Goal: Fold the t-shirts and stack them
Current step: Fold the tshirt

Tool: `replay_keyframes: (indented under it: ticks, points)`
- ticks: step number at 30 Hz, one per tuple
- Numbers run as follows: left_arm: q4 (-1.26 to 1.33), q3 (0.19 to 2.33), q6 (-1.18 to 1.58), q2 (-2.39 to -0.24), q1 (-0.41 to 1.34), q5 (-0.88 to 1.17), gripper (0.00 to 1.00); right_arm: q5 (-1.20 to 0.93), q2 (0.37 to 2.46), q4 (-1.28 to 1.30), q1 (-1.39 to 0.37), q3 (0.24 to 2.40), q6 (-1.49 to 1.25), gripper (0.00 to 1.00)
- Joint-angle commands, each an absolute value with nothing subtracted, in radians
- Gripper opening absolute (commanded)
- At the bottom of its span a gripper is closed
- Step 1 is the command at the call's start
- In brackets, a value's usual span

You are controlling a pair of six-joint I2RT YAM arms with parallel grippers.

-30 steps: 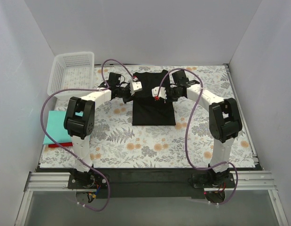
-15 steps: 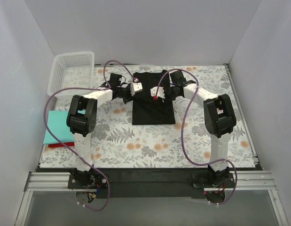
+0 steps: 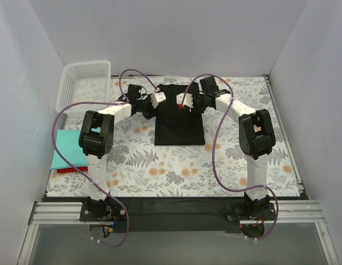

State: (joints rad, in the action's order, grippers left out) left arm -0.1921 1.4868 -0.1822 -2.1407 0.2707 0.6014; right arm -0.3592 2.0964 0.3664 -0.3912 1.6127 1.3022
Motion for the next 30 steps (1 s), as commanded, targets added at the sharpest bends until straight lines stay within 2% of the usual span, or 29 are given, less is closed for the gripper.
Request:
replay_keyframes:
  ticks: [1,6,9,12,15,17,21,24,27,30]
  points:
    - [-0.112,1.484,-0.031,-2.030,0.226,0.537,0.44,-0.359,2.036,0.318,-0.354,1.736,1.143,0.56]
    - [-0.130,1.355,0.194,-1.847,0.209,0.566,0.48,-0.397,1.883,0.351,-0.339,1.657,1.040,0.54]
    - [-0.153,1.298,0.325,-1.775,0.210,0.655,0.48,-0.437,1.827,0.406,-0.341,1.605,0.930,0.46]
    - [-0.167,1.278,0.588,-1.760,0.210,0.785,0.48,-0.535,1.824,0.527,-0.344,1.617,0.743,0.36]
    - [-0.115,1.214,0.877,-1.758,0.225,0.934,0.48,-0.701,1.813,0.557,-0.342,1.553,0.515,0.34]
    - [-0.020,1.138,1.063,-1.764,0.265,0.975,0.49,-0.782,1.819,0.548,-0.344,1.507,0.416,0.34]
    - [0.089,1.066,1.211,-1.792,0.354,0.996,0.52,-0.960,1.854,0.479,-0.351,1.410,0.200,0.37]
    - [0.176,1.039,1.314,-1.848,0.390,0.996,0.52,-1.012,1.870,0.335,-0.351,1.319,0.039,0.40]
    - [0.242,1.029,1.423,-1.916,0.390,1.014,0.54,-1.048,1.914,0.287,-0.350,1.302,-0.066,0.44]
    - [0.306,1.005,1.489,-1.968,0.390,1.029,0.57,-1.095,1.954,0.250,-0.350,1.255,-0.152,0.53]
